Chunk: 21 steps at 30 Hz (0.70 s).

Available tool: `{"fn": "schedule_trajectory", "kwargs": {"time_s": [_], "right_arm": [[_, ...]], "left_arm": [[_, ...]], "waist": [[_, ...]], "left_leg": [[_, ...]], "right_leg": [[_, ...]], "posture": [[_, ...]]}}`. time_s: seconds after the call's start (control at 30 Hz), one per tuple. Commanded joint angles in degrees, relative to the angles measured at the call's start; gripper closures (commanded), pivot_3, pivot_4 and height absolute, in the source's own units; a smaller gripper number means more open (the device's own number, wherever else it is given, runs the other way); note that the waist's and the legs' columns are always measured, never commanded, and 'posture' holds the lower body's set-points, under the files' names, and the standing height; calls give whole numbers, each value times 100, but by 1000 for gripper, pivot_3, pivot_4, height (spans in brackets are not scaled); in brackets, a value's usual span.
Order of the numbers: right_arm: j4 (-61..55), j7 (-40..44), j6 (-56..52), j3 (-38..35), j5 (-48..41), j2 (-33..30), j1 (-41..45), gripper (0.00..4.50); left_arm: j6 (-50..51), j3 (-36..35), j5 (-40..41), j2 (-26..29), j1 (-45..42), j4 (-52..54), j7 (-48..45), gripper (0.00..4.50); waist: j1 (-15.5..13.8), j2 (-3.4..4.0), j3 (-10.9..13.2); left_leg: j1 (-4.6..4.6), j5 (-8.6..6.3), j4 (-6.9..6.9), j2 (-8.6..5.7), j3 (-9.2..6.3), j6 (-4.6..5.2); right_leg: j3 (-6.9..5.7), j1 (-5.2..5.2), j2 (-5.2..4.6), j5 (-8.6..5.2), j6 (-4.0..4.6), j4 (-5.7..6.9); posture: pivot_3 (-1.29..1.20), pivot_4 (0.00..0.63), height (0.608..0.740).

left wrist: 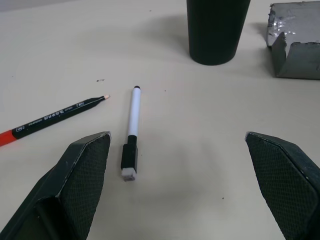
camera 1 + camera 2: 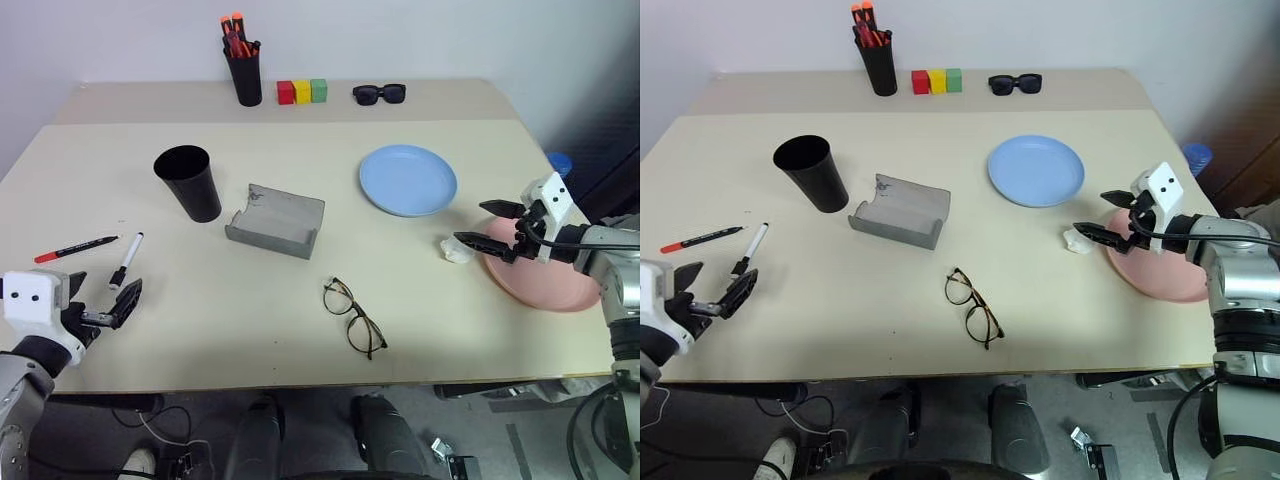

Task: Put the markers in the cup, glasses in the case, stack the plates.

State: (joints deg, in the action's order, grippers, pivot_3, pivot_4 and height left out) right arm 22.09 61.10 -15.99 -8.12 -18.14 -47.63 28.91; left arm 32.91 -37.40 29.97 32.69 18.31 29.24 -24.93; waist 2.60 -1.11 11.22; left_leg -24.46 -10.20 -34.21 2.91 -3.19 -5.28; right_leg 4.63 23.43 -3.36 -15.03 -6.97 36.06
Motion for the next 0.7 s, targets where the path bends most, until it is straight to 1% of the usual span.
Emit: {"fn": "schedule_trajectory", "kwargs": {"time_s": [0.03, 0.2, 0.4, 0.57, 0.7], "right_arm": [[-239, -25, 3, -38, -36, 58, 35, 0], [-266, -1, -23, -4, -36, 93, 107, 0], [-831, 140, -245, 67, -129, 81, -36, 0], [-1669, -91, -591, 191, -281, 431, -67, 0], [-2357, -663, -645, 527, -118, 999, -105, 0]], "left_arm": [[50, -241, 85, 64, 23, 252, 62, 58], [121, -161, 68, 17, -22, 305, 234, 58], [334, 33, 43, 61, -122, 261, 349, 58], [688, 239, 123, 95, -601, 49, 520, 58], [1113, 542, -69, 249, -1146, -132, 813, 58]], "waist": [[0, 0, 0], [-1, 0, 0], [-2, 0, 0], [-3, -1, -2], [-5, -2, -2]], "left_leg": [[0, 0, 0, 0, 0, 0], [0, 0, 0, 0, 0, 0], [0, 0, -2, 0, 0, 0], [3, 1, -3, 1, -3, 0], [3, 1, -4, 1, -7, 0]], "right_leg": [[0, 0, 0, 0, 0, 0], [0, 0, 0, 0, 0, 2], [0, -1, 1, 0, -1, 3], [0, -2, 4, 1, -1, 8], [-1, -5, 6, 1, -3, 9]], "posture": [[0, 150, 740], [0, 150, 740], [0, 150, 740], [0, 150, 740], [0, 150, 740]]}}
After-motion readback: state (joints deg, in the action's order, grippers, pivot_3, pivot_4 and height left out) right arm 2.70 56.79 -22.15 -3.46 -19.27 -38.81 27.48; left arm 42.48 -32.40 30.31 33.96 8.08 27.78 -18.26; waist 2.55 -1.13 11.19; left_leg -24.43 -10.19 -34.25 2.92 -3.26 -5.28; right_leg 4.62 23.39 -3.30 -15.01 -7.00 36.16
